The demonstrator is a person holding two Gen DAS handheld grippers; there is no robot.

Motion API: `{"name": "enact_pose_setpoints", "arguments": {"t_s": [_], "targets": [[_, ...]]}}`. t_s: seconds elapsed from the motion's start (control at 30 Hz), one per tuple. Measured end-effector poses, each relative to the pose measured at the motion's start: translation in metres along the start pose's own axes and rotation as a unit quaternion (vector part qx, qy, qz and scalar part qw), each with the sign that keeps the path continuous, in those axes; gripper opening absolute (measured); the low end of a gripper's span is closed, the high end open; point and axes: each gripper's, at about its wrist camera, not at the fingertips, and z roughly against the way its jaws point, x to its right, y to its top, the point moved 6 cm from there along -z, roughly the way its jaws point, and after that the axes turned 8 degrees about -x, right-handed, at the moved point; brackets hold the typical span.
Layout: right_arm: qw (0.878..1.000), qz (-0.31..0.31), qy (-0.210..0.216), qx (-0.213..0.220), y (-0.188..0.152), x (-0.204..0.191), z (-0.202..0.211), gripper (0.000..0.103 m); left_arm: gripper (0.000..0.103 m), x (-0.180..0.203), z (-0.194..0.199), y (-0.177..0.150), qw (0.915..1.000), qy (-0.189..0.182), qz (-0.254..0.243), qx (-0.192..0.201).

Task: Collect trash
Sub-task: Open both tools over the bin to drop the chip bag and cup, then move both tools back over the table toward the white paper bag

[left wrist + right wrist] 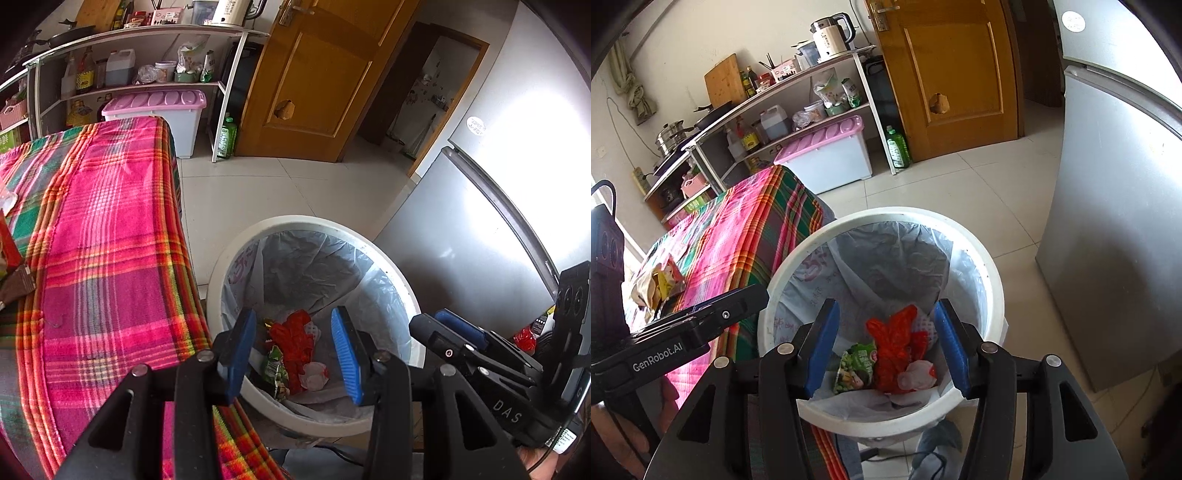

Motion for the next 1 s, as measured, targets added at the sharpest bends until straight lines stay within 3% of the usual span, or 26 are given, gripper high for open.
{"name": "enact_pose_setpoints", "arguments": {"t_s": [0.57,1.0], "targets": [[0.996,0.063,0.047,0.036,-0.023,-0.083,0.058,0.054,0.045,-0.044,0.108,-0.042,0.9957,0.051,0.017,0.076],[0.988,0.126,0.083,0.023,-0.054,-0.147,0.073,0.054,0.045,-0.078,0.163,-0.087,0.9908,0.076,0.047,0.101]]}}
